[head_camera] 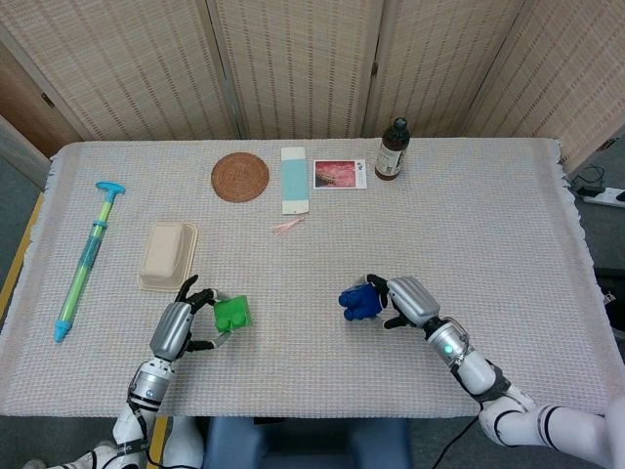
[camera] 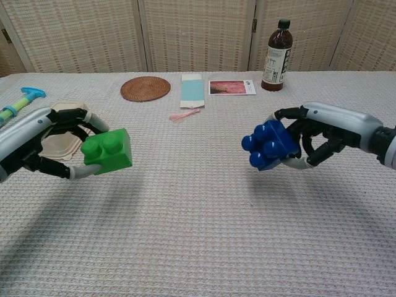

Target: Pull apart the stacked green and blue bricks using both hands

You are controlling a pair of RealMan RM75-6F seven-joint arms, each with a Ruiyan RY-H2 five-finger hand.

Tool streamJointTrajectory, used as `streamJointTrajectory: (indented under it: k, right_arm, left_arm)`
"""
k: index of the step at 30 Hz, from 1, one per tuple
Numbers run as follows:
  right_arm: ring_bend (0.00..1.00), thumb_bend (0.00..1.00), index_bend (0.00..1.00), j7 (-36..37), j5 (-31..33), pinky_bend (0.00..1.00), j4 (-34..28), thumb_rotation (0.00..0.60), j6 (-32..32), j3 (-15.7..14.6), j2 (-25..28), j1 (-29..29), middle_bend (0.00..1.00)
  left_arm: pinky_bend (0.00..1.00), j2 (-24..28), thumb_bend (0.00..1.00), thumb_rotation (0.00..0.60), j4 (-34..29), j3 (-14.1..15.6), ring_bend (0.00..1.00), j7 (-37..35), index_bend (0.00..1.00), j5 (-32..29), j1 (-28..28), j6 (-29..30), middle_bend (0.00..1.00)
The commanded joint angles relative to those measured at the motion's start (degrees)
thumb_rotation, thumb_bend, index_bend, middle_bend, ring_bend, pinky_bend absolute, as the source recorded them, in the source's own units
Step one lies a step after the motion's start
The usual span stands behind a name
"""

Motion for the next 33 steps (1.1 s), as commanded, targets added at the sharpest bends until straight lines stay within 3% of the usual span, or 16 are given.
streamJointTrajectory:
  k: [1,7,10,12,13,16,17,18,20,23,28,33]
  right_arm:
    - [0.57,0.41,0.78,-3.9,1.9,0.63,-2.2,0.6,-1.6,-0.6,1.9,-0.8,0.65]
    - [0.57,0.41,0.78,-7.2,3.0,0.63,-3.0,0.6,-1.5,-0.8,2.6,-1.8,0.65]
    - [0.54,0.41,0.74,-6.8,3.1,0.63,-4.2,0.6,-2.3,-0.8,3.4,-1.8,0.59]
    - [0.49,0.41,0.63,-6.5,2.8,0.62,-5.3,0.6,-3.0,-0.8,4.5,-1.6,0.53]
    - [0.46,0.41,0.53,-6.5,2.7,0.59,-5.9,0.6,-3.5,-0.9,5.0,-1.4,0.47]
    - [0.33,0.41,0.17,-6.4,2.9,0.52,-8.6,0.6,-7.8,-1.6,8.3,0.1,0.27]
    - [0.25,0.41,0.05,-6.5,3.3,0.47,-9.4,0.6,-9.1,-1.7,9.3,0.5,0.16]
    - [0.19,0.41,0.0,-6.9,3.8,0.43,-10.3,0.6,-10.5,-1.7,10.4,1.0,0.08]
    - [0.1,0.41,0.0,-7.6,4.7,0.36,-11.4,0.6,-12.0,-1.6,11.8,1.6,0.01]
    - [0.02,0.41,0.0,-8.9,5.6,0.26,-12.8,0.6,-13.3,-1.6,13.4,2.0,0.0]
    - [0.0,0.41,0.0,-9.8,5.7,0.2,-14.9,0.6,-13.1,-1.3,15.5,1.9,0.0]
    - [0.0,0.41,0.0,-13.0,-0.1,0.17,-17.2,0.6,-4.6,-2.3,19.2,-1.3,0.0]
  left_arm:
    - [0.0,-1.1,0.42,0.6,2.5,0.6,0.39,-1.6,0.78,0.2,0.5,-0.3,0.88]
    - [0.0,-1.9,0.42,0.6,5.3,0.9,0.39,-4.4,0.78,0.5,0.9,-0.9,0.88]
    - [0.0,-2.1,0.42,0.6,6.0,0.7,0.38,-5.9,0.77,0.3,0.8,-1.7,0.88]
    - [0.0,-1.8,0.42,0.6,6.3,1.0,0.34,-6.8,0.72,0.8,0.3,-2.6,0.84]
    - [0.0,-1.4,0.42,0.6,6.4,1.4,0.3,-7.3,0.66,1.3,0.1,-3.2,0.78]
    - [0.0,0.2,0.42,0.6,5.9,2.5,0.13,-8.1,0.42,2.0,-0.8,-5.8,0.46]
    - [0.0,0.6,0.41,0.6,5.7,2.7,0.08,-8.2,0.36,2.2,-1.0,-6.3,0.38]
    - [0.0,1.0,0.41,0.6,5.5,2.9,0.03,-8.2,0.3,2.2,-1.2,-6.9,0.3]
    - [0.0,1.7,0.39,0.6,5.1,3.3,0.0,-8.2,0.21,2.5,-1.6,-7.8,0.17]
    - [0.0,2.4,0.36,0.6,4.5,3.7,0.0,-8.2,0.14,2.9,-1.9,-8.7,0.03]
    - [0.0,3.1,0.34,0.6,4.1,3.4,0.0,-6.9,0.11,3.5,-2.5,-8.7,0.0]
    - [0.0,4.4,0.29,0.6,5.2,4.5,0.0,-1.4,0.09,6.9,-2.7,-6.1,0.0]
